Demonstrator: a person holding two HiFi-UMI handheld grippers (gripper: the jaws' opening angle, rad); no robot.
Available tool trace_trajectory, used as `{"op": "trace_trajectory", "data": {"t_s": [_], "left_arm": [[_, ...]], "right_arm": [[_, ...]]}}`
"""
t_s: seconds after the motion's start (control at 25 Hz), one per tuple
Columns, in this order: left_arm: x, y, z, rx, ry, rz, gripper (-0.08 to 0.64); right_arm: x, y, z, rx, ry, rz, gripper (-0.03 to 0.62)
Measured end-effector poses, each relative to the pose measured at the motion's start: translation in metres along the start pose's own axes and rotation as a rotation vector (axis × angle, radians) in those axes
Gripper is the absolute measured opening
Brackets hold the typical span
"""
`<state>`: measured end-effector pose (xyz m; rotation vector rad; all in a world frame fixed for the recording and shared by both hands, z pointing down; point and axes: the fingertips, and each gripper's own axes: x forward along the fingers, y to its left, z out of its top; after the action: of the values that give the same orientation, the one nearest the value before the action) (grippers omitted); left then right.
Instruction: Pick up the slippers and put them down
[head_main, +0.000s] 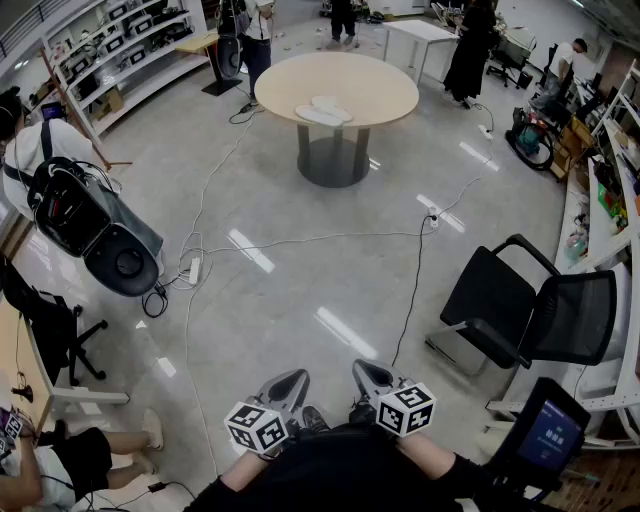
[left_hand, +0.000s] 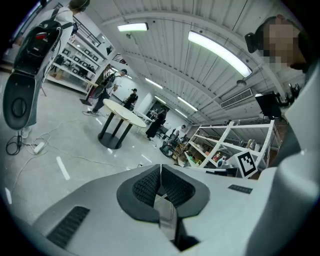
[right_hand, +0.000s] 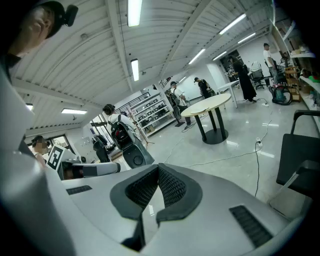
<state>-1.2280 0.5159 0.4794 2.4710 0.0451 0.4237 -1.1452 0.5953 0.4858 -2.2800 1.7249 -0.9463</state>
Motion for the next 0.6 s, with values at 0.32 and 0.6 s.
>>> {"op": "trace_trajectory", "data": {"t_s": [0.32, 0.6], "left_arm": [[0.059, -0.041, 0.007, 0.066, 0.026, -0.042, 0.025], [0.142, -0.085, 0.016, 0.115, 0.047, -0.051, 0.025]], "right_arm": [[-0.031, -0.055, 0.035, 0.015, -0.075, -0.026, 0.015], [-0.062, -0.13, 0.084, 0.019, -0.164, -0.008, 0.015]]}}
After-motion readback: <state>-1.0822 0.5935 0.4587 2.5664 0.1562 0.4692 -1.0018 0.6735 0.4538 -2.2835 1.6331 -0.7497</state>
